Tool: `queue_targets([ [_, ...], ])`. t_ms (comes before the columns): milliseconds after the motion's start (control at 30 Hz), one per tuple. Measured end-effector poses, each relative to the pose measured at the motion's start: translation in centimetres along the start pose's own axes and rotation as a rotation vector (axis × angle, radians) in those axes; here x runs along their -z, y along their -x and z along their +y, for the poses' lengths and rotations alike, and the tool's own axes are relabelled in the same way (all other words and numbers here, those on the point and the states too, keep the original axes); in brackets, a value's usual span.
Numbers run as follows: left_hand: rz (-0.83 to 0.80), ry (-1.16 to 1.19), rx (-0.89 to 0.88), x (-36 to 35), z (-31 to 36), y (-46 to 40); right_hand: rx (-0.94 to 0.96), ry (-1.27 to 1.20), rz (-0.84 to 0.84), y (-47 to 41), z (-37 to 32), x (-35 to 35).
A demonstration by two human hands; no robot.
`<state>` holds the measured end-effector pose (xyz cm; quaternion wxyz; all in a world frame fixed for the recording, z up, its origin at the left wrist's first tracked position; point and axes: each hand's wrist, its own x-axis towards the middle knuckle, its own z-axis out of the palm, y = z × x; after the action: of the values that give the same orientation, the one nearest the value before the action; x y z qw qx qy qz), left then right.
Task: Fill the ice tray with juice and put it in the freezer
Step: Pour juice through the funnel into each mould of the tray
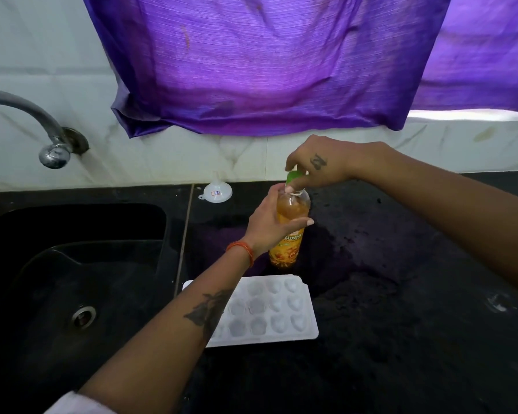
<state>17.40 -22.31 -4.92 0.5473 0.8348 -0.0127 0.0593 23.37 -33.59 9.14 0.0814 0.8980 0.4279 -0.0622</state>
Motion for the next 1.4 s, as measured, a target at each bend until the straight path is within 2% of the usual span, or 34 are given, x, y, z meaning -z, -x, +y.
queue_targets([
  [200, 0.004, -0.005, 0.007, 0.0, -0.1, -0.1, 0.148, -0.013, 0.048, 0.4, -0.2, 0.7],
  [367, 0.01, 0.008, -0.007, -0.1, -0.3, -0.1, 0.137, -0.098, 0.069, 0.5, 0.0, 0.7],
  [467, 0.01, 0.02, -0.021, -0.1, -0.3, 0.0, 0.103, -0.255, 0.158, 1.3, 0.7, 0.7],
  [600, 0.002, 0.05, -0.025, 0.0, -0.3, -0.1, -0.104, -0.549, 0.414, 3.3, 3.2, -1.5],
  [667, -0.012, 0.085, -0.018, -0.1, -0.4, 0.0, -0.256, -0.672, 0.475, 4.0, 4.0, -5.1],
  [800, -0.02, 0.163, 0.038, -0.2, -0.9, 0.3, -0.506, -0.889, 0.407, 4.3, 2.8, -15.2],
  [933, -0.068, 0.184, 0.099, -0.4, -2.2, 1.1, -0.642, -0.793, 0.237, 4.2, 0.2, -22.8],
  [1067, -0.127, 0.193, 0.148, 0.1, -3.1, 1.2, -0.593, -0.652, 0.128, 4.1, -0.3, -24.1],
  [1133, -0.22, 0.181, 0.185, 1.0, -3.5, 1.1, -0.539, -0.651, 0.075, 4.1, 0.0, -23.0],
  [1233, -0.326, 0.091, 0.232, 2.9, -4.6, 0.5, -0.504, -0.854, 0.199, 4.0, -0.1, -20.6],
  [1333, -0.15, -0.063, 0.254, 5.0, -6.2, -0.7, -0.431, -1.182, 0.404, 3.6, -1.3, -18.6],
  [1400, -0.01, -0.21, 0.223, 6.4, -7.3, -2.1, -0.377, -1.294, 0.493, 3.0, -2.1, -17.8],
])
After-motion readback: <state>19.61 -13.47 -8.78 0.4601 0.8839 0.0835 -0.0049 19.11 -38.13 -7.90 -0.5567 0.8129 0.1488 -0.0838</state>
